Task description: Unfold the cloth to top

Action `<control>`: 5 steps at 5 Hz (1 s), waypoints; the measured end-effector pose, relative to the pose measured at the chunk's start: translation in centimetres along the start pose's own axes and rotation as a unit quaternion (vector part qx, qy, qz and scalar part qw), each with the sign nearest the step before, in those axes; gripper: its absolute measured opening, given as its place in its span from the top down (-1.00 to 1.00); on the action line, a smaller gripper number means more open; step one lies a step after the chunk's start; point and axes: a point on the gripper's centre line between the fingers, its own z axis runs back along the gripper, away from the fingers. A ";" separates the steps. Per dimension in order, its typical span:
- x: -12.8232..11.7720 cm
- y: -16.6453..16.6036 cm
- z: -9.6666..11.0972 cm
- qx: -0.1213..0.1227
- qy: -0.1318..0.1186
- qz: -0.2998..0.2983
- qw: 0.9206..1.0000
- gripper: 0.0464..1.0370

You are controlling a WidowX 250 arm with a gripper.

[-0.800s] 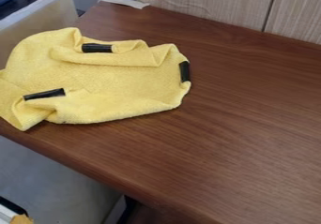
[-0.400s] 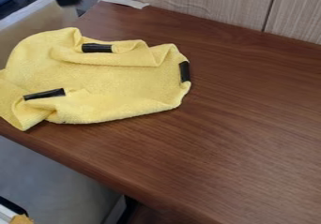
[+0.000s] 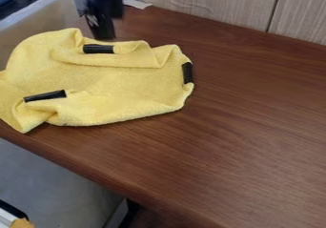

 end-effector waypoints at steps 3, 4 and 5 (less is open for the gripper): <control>-0.6 0.9 -1.6 -0.009 0.006 -0.021 1.000 -0.93; -0.7 0.9 -1.7 -0.006 0.010 -0.027 1.000 -0.82; -0.9 0.7 -2.2 -0.007 0.012 -0.031 0.999 -0.24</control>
